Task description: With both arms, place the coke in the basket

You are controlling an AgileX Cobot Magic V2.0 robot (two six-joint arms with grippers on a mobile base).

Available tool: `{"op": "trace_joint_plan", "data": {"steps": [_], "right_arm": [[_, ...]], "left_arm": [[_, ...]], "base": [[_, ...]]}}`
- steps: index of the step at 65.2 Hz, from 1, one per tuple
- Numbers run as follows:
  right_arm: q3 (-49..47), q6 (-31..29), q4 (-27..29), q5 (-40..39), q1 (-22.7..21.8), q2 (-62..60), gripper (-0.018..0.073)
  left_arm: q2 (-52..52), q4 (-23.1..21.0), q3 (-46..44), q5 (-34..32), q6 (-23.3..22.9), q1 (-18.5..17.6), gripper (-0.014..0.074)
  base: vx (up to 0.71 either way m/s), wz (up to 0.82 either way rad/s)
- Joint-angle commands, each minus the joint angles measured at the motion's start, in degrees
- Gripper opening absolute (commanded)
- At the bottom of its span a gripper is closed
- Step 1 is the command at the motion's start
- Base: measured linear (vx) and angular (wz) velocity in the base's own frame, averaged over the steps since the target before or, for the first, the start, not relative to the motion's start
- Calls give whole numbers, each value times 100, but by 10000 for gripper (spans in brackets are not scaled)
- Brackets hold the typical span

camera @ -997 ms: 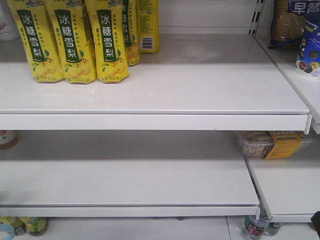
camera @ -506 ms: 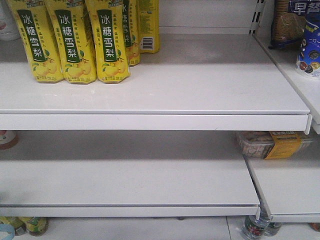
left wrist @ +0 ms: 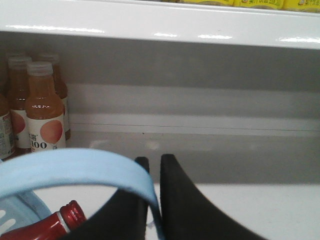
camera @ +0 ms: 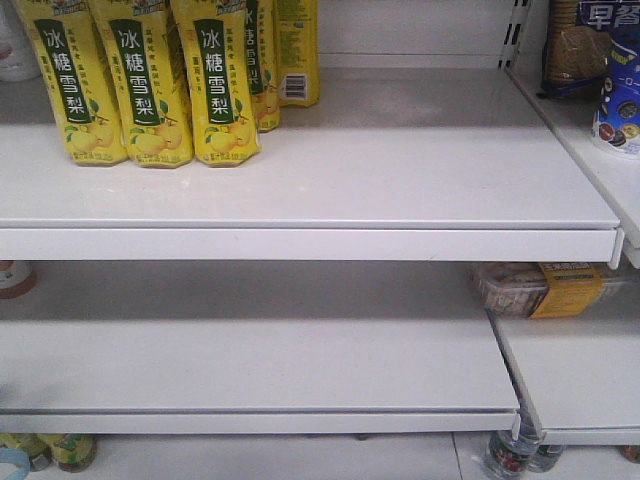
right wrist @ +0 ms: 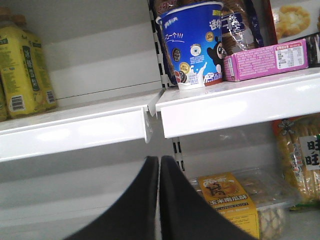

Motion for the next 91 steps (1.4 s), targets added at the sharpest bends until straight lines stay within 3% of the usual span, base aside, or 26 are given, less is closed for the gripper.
{"op": "trace_joint_plan", "data": {"steps": [1,24,50,91], "right_arm": [[66,87,-163,-366,-53,-101,-5],[66,146,-165,-226,-53,-101,-5],[66,154,-514,1313,-53,-101,-5],[59,156,-880,1229,-53,-101,-5]], "left_arm": [[-124,242,-16,-870,241,-9,-6],[-124,242,-16,-870,241,-9,-6],[-124,242,-16,-870,241,-9,-6],[-124,242,-16,-870,241,-9,-6]], "base": [[0,0],[0,0],[0,0],[0,0]]}}
